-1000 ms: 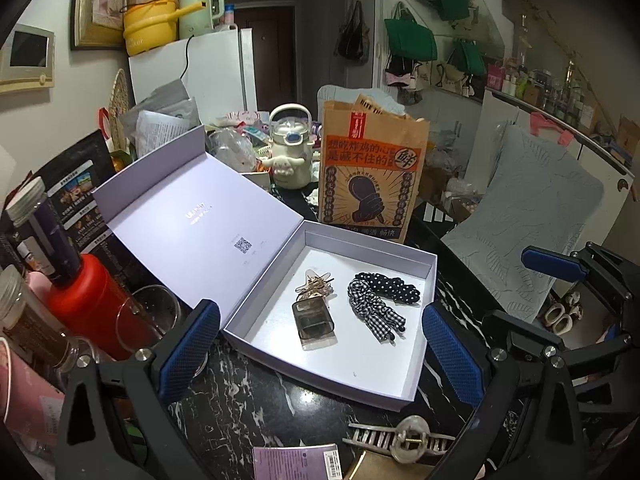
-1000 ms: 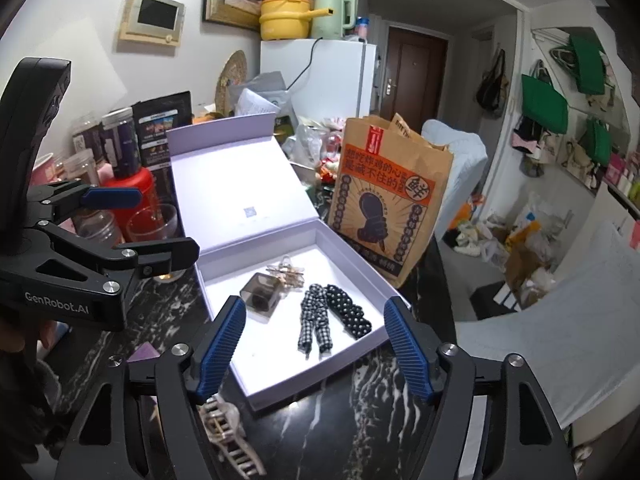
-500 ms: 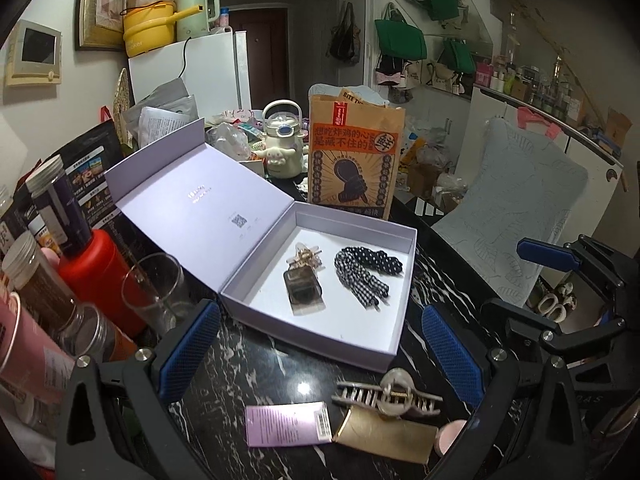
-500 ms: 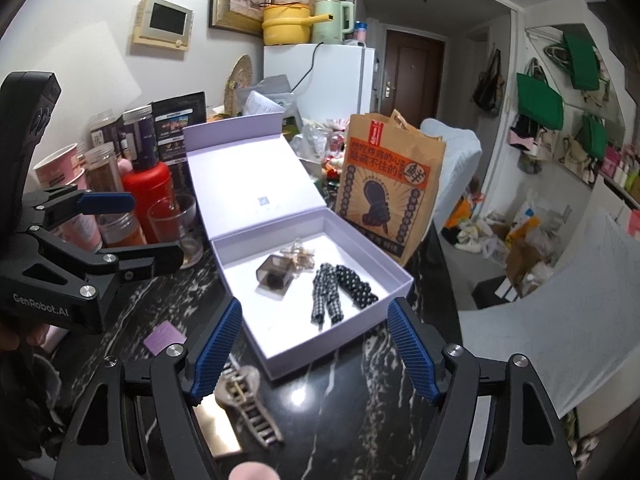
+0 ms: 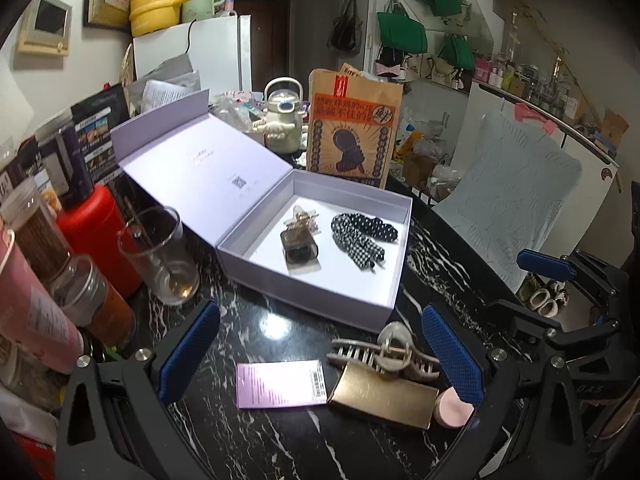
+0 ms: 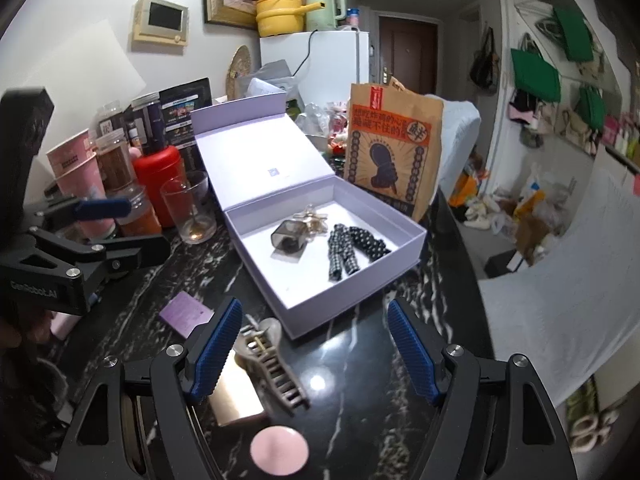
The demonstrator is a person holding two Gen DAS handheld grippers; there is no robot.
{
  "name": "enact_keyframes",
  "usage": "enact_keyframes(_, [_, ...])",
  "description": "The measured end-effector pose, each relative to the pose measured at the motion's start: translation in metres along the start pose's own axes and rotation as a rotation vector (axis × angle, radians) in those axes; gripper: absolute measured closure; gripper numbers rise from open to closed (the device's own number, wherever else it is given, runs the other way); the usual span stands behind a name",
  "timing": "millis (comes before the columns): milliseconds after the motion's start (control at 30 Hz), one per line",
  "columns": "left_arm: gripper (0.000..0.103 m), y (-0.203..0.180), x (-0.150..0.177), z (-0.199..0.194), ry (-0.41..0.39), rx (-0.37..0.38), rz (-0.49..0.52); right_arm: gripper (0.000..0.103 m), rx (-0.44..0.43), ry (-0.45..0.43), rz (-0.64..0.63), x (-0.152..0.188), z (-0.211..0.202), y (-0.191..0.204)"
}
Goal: Organize rigid objects
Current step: 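Withdraw both tools from the box toward the cream claw clip and purple card box, then grasp the cream claw clip with the right tool while the left tool grasps the purple EYES card box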
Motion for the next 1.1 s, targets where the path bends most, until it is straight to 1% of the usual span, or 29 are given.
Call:
enact_keyframes(267, [0.0,0.003,0.026,0.013,0.048,0.012,-0.009,0.027,0.01,-0.008,0.039,0.021,0.002,-0.003])
enact_keyframes(433, [0.0,0.006,0.044,0.022,0.082,0.03,-0.039,0.027,-0.002,0.005,0.084,0.039,0.009,-0.009])
enact_keyframes(500, [0.0,0.005,0.053,0.027,0.11,0.029,-0.039,0.027,-0.008,0.015,0.1,0.047,0.013,-0.011])
enact_keyframes(600, [0.0,0.002,0.066,0.031,0.124,0.032,-0.03,0.027,-0.021,0.034,0.121,0.058,0.019,-0.013])
enact_keyframes(767, [0.0,-0.001,0.082,0.038,0.143,0.079,-0.053,0.027,-0.048,0.073,0.139,0.073,0.03,-0.016])
enact_keyframes(1000, [0.0,0.008,0.098,0.05,0.181,0.086,-0.099,0.027,-0.072,0.104,0.16,0.085,0.044,-0.018])
enact_keyframes(1100, [0.0,0.013,0.102,0.053,0.188,0.074,-0.114,0.027,-0.086,0.11,0.163,0.085,0.049,-0.017])
Point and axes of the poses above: each gripper's, at about its wrist camera, not at the fingertips, and z roughly the way its jaws point, y to its left, x to its underside, the point moved 6 cm from there along z, roughly the way its jaws point, and after that the axes turned 15 degrees about -x, right-handed, at the moved point
